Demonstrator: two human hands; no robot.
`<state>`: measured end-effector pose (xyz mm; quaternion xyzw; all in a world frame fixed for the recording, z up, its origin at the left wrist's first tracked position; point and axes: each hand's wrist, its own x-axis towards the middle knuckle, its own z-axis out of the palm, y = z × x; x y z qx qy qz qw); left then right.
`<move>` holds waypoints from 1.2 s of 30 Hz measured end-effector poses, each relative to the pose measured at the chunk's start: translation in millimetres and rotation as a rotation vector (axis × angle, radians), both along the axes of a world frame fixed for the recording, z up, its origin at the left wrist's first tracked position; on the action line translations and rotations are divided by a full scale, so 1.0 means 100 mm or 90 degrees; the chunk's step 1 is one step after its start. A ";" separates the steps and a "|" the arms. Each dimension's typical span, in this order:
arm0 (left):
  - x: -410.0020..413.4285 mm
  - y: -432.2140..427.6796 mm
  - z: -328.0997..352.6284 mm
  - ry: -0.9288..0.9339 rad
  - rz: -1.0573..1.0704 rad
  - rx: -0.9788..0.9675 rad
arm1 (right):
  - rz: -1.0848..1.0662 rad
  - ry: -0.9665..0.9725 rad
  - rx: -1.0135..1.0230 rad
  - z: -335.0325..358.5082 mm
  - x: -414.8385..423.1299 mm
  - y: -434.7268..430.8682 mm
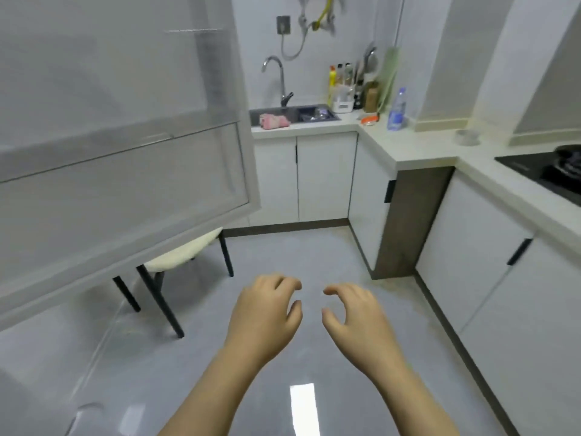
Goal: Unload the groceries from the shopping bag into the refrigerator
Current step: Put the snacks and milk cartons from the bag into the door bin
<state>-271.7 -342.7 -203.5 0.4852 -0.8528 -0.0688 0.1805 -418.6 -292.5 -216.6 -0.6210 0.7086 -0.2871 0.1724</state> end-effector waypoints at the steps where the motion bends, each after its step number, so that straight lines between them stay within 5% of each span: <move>1: -0.26 0.00 -0.01 0.003 -0.024 0.003 | -0.028 0.000 0.003 0.01 -0.24 0.06; 17: -3.54 0.52 -0.12 -0.022 -0.470 0.022 | -0.467 -0.021 0.044 -0.13 -2.79 1.37; 36: -6.92 1.03 -0.28 -0.036 -0.859 -0.012 | -0.855 -0.040 0.049 -0.21 -5.28 1.97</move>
